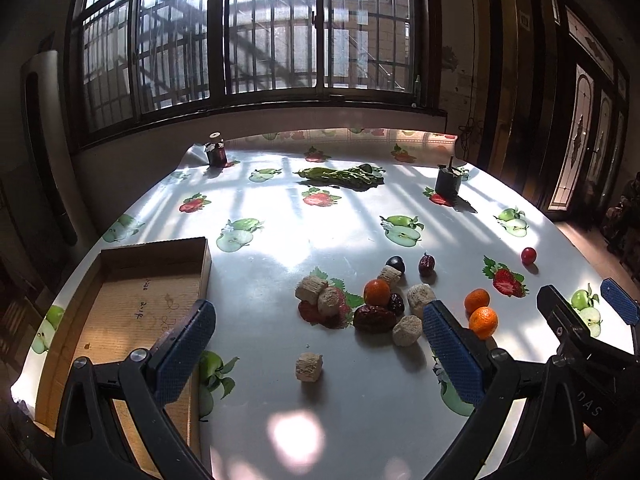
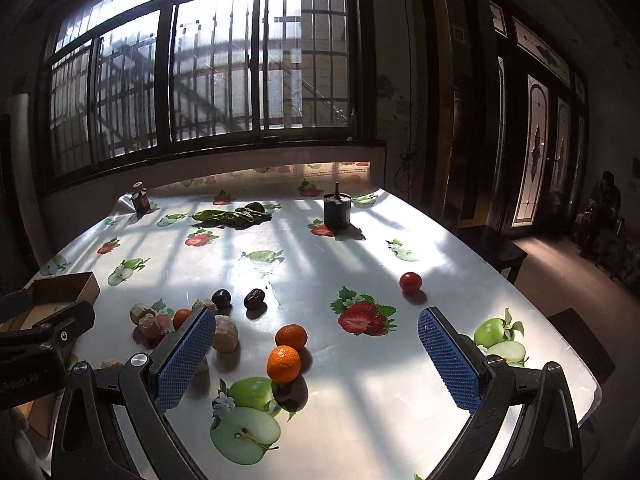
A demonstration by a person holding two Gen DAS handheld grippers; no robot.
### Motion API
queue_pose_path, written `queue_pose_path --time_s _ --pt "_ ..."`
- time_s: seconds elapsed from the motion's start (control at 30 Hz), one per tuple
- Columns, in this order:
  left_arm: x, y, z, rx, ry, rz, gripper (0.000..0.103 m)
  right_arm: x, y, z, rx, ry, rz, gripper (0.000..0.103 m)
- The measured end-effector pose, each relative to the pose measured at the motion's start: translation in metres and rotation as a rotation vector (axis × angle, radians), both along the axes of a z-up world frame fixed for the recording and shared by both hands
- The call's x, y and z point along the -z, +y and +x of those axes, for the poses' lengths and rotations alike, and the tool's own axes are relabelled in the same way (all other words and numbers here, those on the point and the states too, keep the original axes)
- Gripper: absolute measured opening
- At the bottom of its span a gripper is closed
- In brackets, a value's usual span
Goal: Organize fruits
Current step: 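Move both tools toward the fruit cluster and the cardboard tray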
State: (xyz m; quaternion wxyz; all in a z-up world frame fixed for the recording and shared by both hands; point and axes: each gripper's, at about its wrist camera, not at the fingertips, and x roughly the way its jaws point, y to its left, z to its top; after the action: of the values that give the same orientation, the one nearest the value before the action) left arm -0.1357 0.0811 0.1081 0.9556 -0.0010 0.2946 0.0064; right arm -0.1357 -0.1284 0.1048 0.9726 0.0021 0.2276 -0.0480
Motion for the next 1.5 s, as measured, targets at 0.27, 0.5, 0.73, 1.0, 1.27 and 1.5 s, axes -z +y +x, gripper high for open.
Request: queue_pose_path --time_s 0.27,0.5,0.73,1.0,1.27,1.5 --pt "-0.001 0.012 -0.008 -0.025 0.001 -0.020 0.103 -0.001 -0.004 -0.018 0.061 -0.037 -0.007 0.103" --pt "-0.002 0.012 -0.008 -0.025 -0.001 -0.021 0.103 -0.005 -0.005 -0.024 0.071 -0.063 -0.011 0.103" --pt "-0.001 0.012 -0.010 -0.023 0.012 -0.027 0.103 0.001 -0.002 -0.023 0.059 -0.046 -0.017 0.103" --pt "0.006 0.010 -0.002 -0.018 0.042 -0.033 0.103 0.010 -0.011 -0.016 0.059 -0.010 0.028 0.103" --pt "0.020 0.012 0.011 -0.014 0.085 -0.054 0.103 0.021 -0.016 -0.006 0.050 0.042 0.050 0.103" --pt "0.012 0.049 0.019 -0.081 0.020 -0.079 0.103 0.013 -0.039 0.003 0.054 0.060 0.052 0.102"
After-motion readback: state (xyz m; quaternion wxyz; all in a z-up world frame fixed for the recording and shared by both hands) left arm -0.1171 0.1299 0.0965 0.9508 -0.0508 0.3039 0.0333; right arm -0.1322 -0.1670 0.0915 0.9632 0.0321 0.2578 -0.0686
